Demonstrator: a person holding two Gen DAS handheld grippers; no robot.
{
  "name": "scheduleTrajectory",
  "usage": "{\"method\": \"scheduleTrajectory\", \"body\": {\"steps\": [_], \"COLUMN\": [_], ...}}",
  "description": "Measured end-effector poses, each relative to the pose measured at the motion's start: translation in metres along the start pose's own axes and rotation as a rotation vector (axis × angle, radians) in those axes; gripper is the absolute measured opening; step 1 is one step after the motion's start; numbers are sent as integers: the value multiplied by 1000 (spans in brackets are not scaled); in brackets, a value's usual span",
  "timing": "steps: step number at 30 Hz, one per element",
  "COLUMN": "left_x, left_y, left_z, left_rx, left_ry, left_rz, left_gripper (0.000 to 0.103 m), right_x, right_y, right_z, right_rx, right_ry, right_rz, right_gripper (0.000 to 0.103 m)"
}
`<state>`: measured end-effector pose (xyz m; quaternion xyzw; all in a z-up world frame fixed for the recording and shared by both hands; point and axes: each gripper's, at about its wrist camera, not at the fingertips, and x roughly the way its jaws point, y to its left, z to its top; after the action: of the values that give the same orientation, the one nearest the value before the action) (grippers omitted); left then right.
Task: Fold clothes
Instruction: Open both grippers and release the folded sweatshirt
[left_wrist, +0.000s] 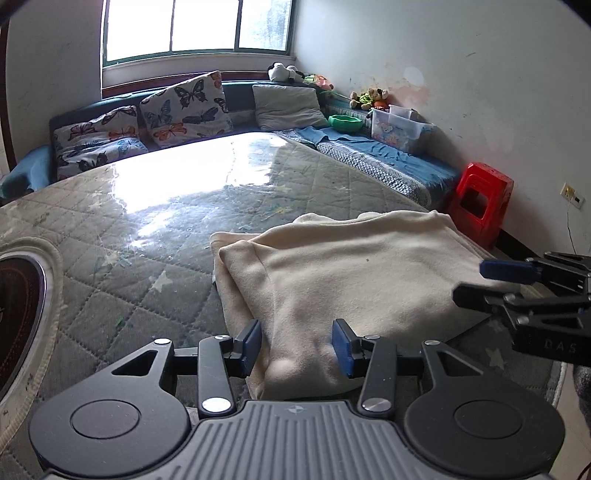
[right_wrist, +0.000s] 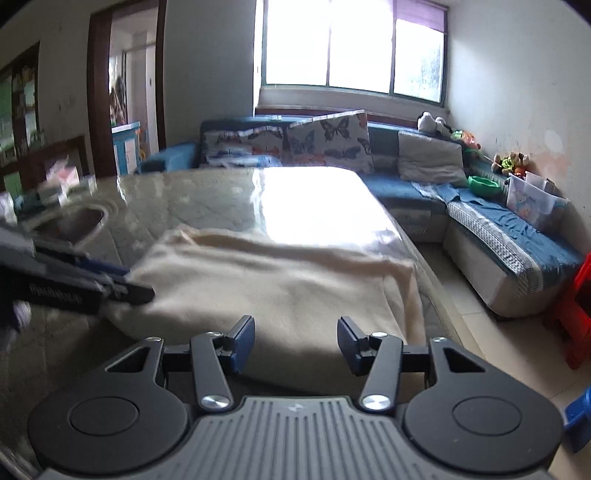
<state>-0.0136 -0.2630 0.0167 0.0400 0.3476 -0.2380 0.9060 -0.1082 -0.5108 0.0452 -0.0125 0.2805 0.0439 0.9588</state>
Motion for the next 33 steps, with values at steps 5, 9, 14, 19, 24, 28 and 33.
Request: {"method": "scheduleTrajectory", "body": {"steps": [5, 9, 14, 19, 24, 28, 33], "left_x": [-4, -7, -10, -12, -16, -20, -23], "left_y": [1, 1, -3, -4, -6, -5, -4], "left_z": [-2, -2, -6, -12, -19, -21, -25], "left_rx": [-5, -13, -10, -19, -19, -29, -27], "left_ry": [3, 11, 23, 45, 54, 55, 54], "left_rz": [10, 16, 28, 29, 27, 27, 26], "left_gripper": [49, 52, 62, 75, 86, 94, 98], "right_x": [13, 24, 14, 9, 4, 1, -3], "right_y": [13, 25, 26, 27, 29, 29, 25], "right_z": [3, -6, -7, -10, -13, -19, -25], "right_rx": [-2, -46, -27, -16, 1, 30, 76], "right_ry": [10, 37, 22, 26, 27, 36, 49], "right_rz": [26, 14, 7, -9, -22, -38, -68], "right_gripper": [50, 50, 54, 69, 81, 88, 93]}}
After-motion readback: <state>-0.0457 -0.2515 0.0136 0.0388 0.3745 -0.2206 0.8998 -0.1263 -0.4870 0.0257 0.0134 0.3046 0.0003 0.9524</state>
